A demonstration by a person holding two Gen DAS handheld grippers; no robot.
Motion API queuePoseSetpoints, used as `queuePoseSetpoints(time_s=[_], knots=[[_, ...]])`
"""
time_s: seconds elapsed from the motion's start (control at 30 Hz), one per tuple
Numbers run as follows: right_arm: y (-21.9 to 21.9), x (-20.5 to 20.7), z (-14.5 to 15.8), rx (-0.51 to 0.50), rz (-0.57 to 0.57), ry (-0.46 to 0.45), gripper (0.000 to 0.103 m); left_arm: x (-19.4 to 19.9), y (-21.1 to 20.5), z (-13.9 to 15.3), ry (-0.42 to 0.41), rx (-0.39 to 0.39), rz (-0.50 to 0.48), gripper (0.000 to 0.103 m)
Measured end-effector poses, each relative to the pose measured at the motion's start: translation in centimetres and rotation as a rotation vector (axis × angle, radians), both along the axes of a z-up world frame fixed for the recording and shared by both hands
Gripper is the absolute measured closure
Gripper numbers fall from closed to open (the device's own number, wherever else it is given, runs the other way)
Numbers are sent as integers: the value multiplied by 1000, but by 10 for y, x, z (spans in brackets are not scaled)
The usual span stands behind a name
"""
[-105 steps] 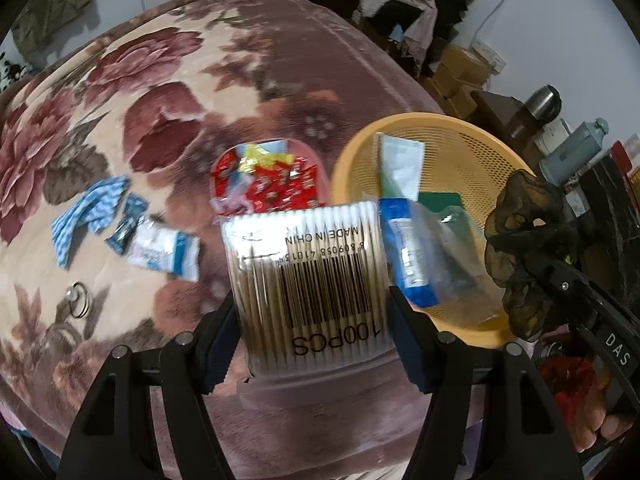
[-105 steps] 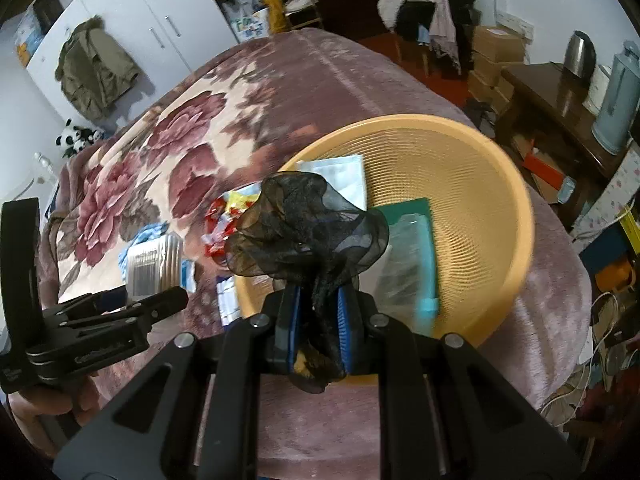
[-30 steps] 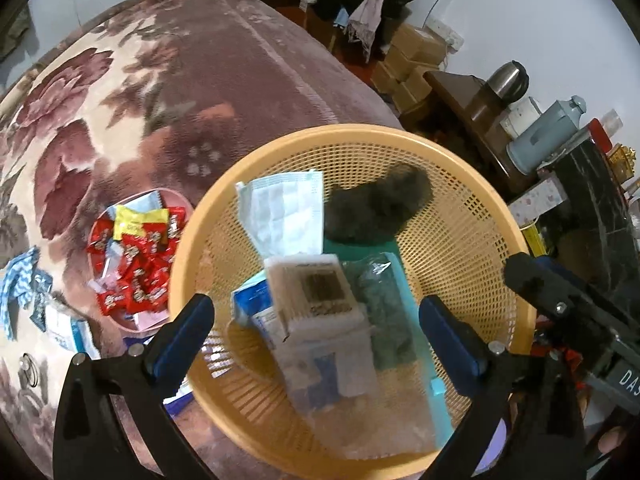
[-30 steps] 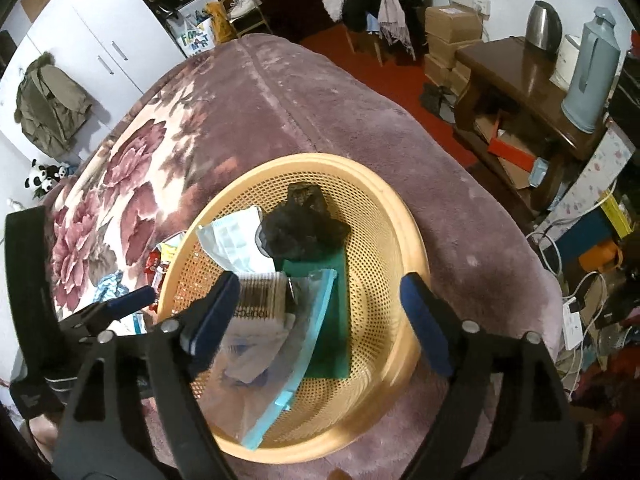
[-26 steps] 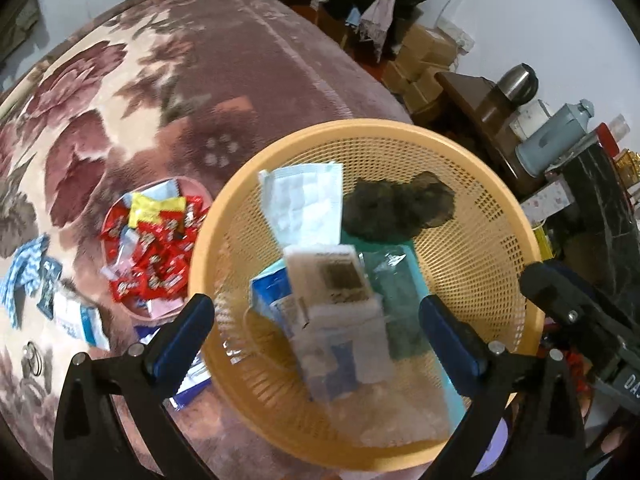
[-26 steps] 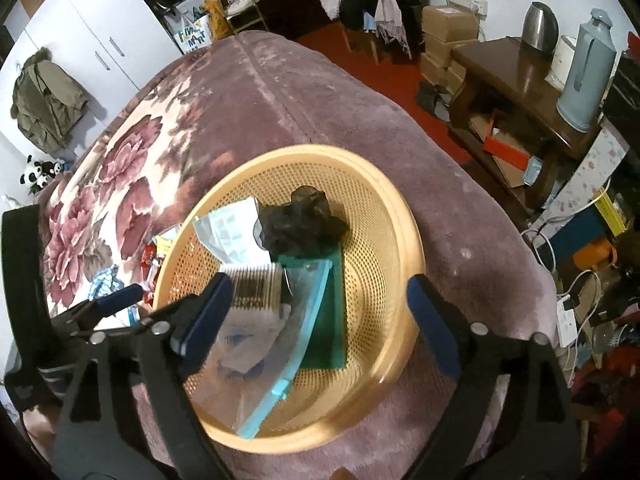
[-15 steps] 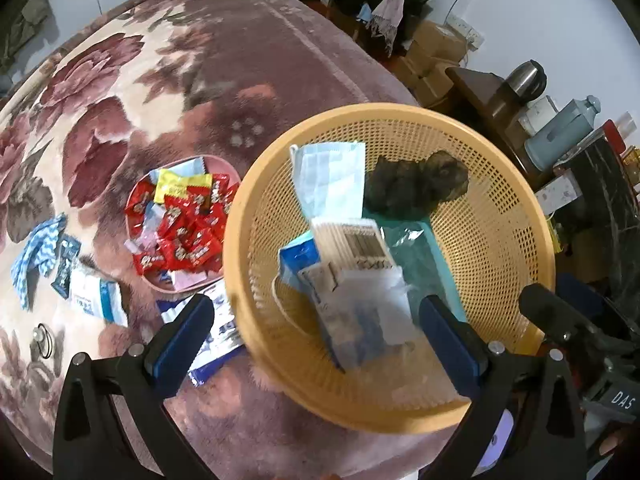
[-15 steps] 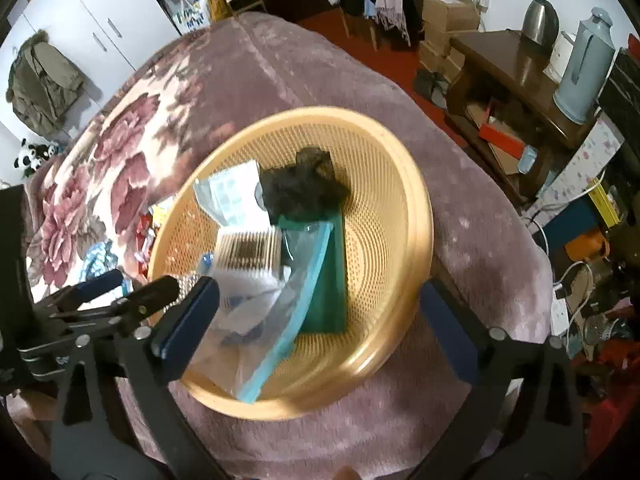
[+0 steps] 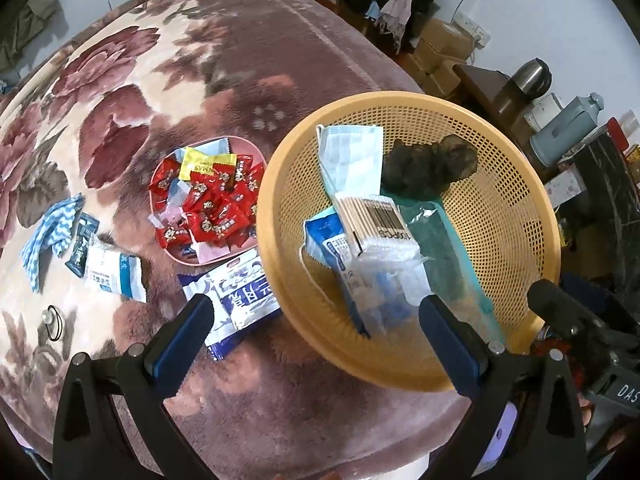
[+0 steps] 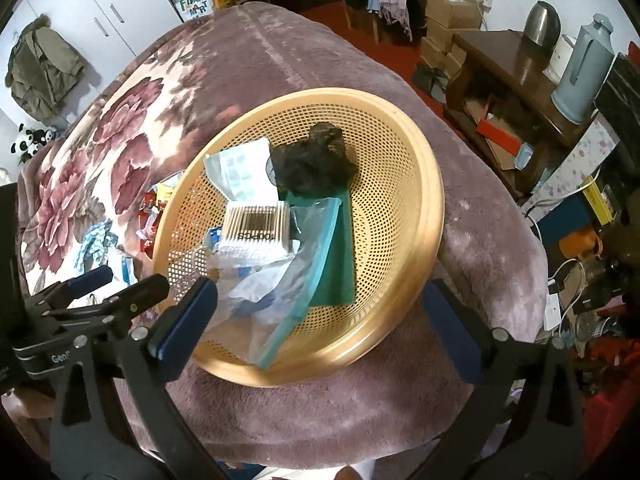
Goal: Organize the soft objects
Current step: 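Move both open grippers back over the remaining items on the blanket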
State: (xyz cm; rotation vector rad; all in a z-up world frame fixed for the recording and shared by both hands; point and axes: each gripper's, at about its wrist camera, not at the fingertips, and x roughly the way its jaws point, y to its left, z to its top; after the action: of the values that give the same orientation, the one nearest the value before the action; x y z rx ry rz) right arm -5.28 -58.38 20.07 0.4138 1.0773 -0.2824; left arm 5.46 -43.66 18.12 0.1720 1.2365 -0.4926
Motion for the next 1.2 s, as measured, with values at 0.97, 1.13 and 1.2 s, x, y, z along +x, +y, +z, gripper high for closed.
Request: queuePoseSetpoints(time_s=[0.97, 1.13, 1.2], knots=[[41, 7, 2, -31, 47, 25, 0, -2, 50, -1, 30, -13, 39, 1], [47, 8, 2, -38, 53, 32, 0, 0, 60, -1, 33, -20, 49, 0], [50, 9, 3, -40, 57, 34, 0, 1, 65, -2, 35, -25, 53, 0]])
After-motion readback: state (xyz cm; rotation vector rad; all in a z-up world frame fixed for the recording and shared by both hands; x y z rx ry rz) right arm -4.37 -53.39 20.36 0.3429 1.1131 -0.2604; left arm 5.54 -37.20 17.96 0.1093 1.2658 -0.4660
